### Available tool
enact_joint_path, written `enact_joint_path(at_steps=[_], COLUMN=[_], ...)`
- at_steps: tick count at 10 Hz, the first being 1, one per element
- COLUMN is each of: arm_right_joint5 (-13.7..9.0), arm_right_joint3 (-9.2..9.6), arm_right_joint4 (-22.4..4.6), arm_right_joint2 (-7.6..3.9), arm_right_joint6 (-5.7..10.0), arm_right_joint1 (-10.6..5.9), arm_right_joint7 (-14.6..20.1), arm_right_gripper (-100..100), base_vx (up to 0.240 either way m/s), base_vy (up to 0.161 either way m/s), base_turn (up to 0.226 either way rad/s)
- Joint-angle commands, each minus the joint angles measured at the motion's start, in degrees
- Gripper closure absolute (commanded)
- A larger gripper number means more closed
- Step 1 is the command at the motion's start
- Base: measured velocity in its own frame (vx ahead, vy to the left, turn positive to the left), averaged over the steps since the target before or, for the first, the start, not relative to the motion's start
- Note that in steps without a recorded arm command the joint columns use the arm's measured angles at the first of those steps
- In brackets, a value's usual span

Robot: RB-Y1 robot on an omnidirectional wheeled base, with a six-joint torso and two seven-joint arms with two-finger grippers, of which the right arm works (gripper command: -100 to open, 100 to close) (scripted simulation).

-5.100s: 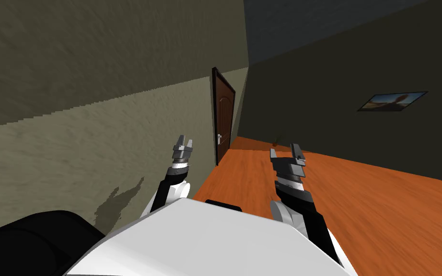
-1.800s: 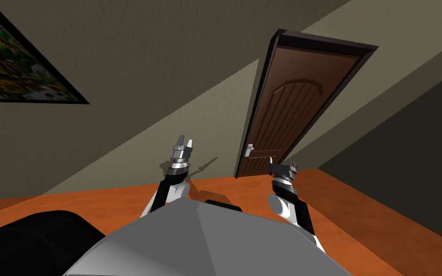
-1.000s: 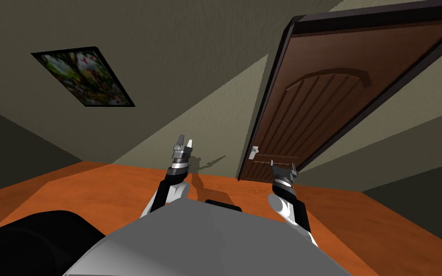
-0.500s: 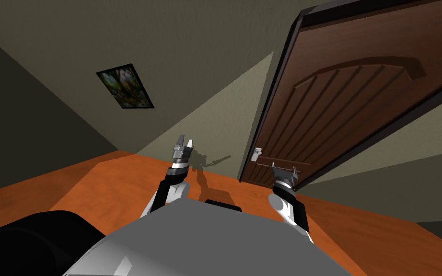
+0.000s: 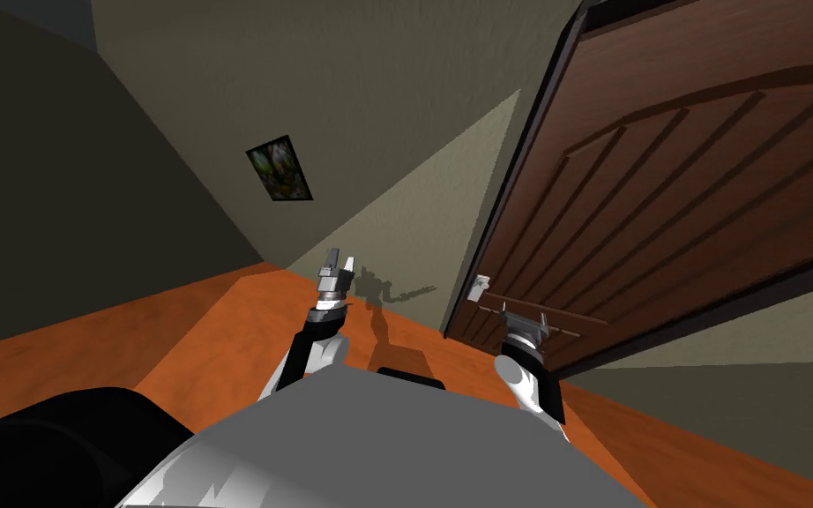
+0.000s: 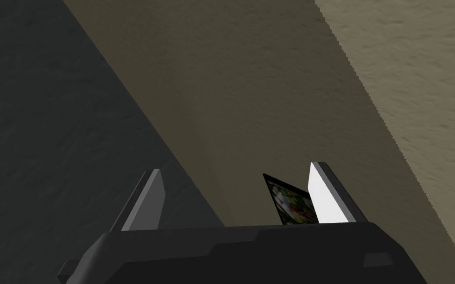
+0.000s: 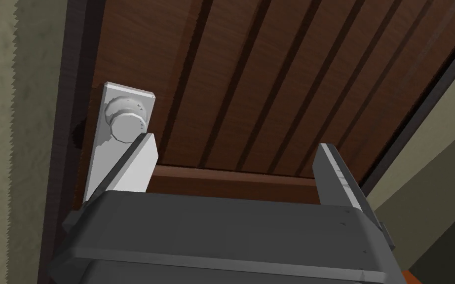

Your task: Pull the door open

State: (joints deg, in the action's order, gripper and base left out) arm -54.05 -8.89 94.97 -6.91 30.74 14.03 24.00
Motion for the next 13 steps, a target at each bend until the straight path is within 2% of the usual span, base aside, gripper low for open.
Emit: enact_joint_path(at_steps=[1,4,8,12,13], arm_right_joint5=[-1.9,-6.0,-9.7,-14.7,-15.2], arm_right_joint3=[-0.24,-0.89,-1.47,-2.26,-2.35], arm_right_joint4=[-1.8,-4.9,-7.8,-11.5,-12.0], arm_right_joint2=[-0.29,-0.40,-0.49,-0.57,-0.58], arm_right_joint6=[0.58,1.27,1.90,2.74,2.83], arm_right_joint1=[-0.61,-1.74,-2.77,-4.15,-4.30], arm_right_joint7=[0.9,2.1,3.2,4.7,4.9], arm_right_gripper=[-100,-100,-100,-100,-100], base_vx=[-0.070,-0.082,-0.075,-0.108,-0.101], base_vy=[-0.140,-0.126,-0.124,-0.125,-0.127], base_turn=[0.314,0.301,0.292,0.381,0.295])
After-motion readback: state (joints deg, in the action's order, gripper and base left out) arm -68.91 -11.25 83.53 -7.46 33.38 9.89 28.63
